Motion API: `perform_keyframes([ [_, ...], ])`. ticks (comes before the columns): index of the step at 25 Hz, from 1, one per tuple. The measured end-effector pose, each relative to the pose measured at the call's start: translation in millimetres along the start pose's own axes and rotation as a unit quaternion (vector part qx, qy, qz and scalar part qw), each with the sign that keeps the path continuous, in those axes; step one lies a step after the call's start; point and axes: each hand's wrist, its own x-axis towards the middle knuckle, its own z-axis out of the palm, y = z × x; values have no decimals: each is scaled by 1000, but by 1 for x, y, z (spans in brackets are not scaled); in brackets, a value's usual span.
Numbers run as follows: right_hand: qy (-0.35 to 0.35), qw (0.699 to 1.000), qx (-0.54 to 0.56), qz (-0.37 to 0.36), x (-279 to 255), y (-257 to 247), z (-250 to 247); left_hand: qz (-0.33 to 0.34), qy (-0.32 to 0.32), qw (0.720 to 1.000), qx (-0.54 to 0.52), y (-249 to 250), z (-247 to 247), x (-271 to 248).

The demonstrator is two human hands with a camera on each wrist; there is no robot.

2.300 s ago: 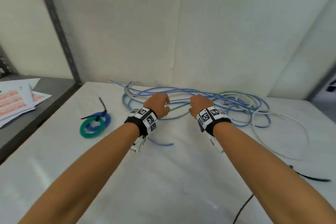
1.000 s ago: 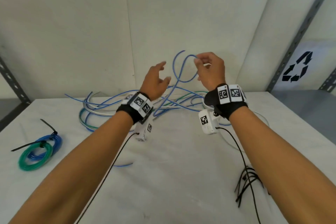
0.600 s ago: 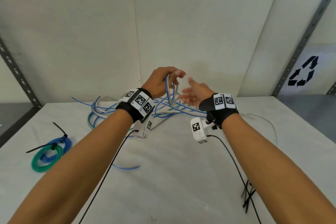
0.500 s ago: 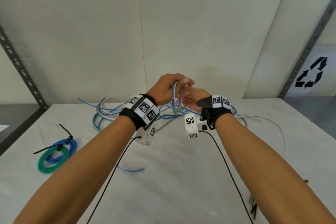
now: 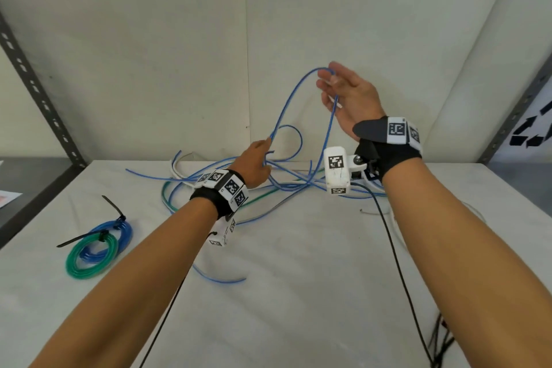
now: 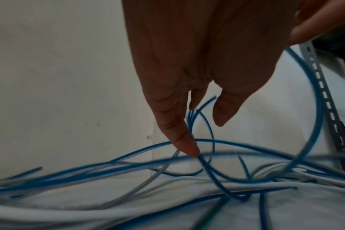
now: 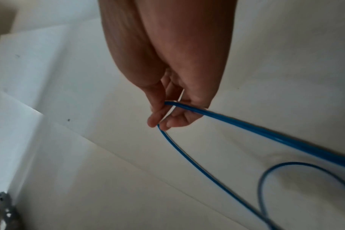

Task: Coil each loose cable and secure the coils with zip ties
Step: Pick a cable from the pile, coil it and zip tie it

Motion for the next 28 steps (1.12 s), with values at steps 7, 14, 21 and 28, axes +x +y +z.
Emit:
perform_keyframes([
  [7, -79, 994, 32, -67, -15, -51, 8, -24, 140, 984, -109, 24, -11, 5],
  [14, -173, 980, 74, -61, -34, -77, 8, 84, 195, 941, -262, 87, -56, 14],
  [21, -91, 985, -99, -111, -49, -96, -17, 153, 340, 867, -329, 127, -102, -4],
  [28, 85, 901, -379, -191, -50, -57, -48, 133, 508, 842, -124, 136, -147, -33],
])
